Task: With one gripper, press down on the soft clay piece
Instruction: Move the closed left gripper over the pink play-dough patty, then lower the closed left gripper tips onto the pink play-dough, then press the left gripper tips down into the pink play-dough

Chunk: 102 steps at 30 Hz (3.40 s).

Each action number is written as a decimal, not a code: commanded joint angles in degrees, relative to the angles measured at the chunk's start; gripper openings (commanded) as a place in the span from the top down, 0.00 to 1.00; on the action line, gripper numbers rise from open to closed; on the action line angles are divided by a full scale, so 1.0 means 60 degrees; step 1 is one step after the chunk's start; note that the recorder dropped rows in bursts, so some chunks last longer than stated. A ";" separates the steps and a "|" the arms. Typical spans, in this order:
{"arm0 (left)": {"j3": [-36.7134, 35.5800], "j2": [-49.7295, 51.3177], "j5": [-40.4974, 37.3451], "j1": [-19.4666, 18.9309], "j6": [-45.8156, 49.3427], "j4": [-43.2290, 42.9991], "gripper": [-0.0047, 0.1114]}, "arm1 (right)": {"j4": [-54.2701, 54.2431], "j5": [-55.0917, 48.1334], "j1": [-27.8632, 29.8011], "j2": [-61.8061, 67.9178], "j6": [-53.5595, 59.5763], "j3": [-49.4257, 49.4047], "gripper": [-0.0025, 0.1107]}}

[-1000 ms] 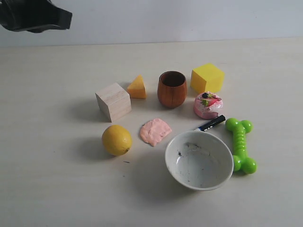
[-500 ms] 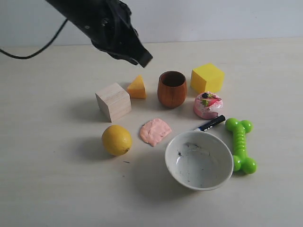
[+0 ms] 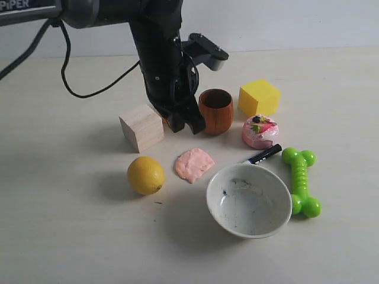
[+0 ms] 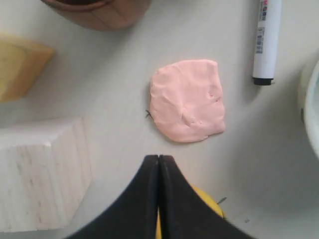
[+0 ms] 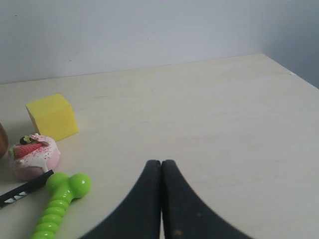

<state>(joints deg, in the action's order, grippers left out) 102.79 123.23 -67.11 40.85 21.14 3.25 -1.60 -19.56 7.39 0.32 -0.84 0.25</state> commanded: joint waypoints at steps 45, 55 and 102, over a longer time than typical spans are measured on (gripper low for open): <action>0.0888 0.1597 0.0173 0.0543 -0.0077 0.0100 0.96 | 0.0009 0.0064 -0.0012 -0.0053 0.0033 -0.0042 0.98; 0.0963 0.1785 0.0160 0.0543 -0.0099 0.0297 0.96 | -0.0008 0.0064 -0.0012 -0.0053 0.0033 -0.0042 0.98; 0.0963 0.3564 0.0105 0.0543 -0.0511 0.0585 0.96 | -0.0008 0.0064 -0.0012 -0.0053 0.0033 -0.0042 0.98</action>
<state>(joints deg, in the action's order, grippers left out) 110.38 140.14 -68.49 43.92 18.64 5.83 -1.60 -19.56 7.39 0.32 -0.84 0.25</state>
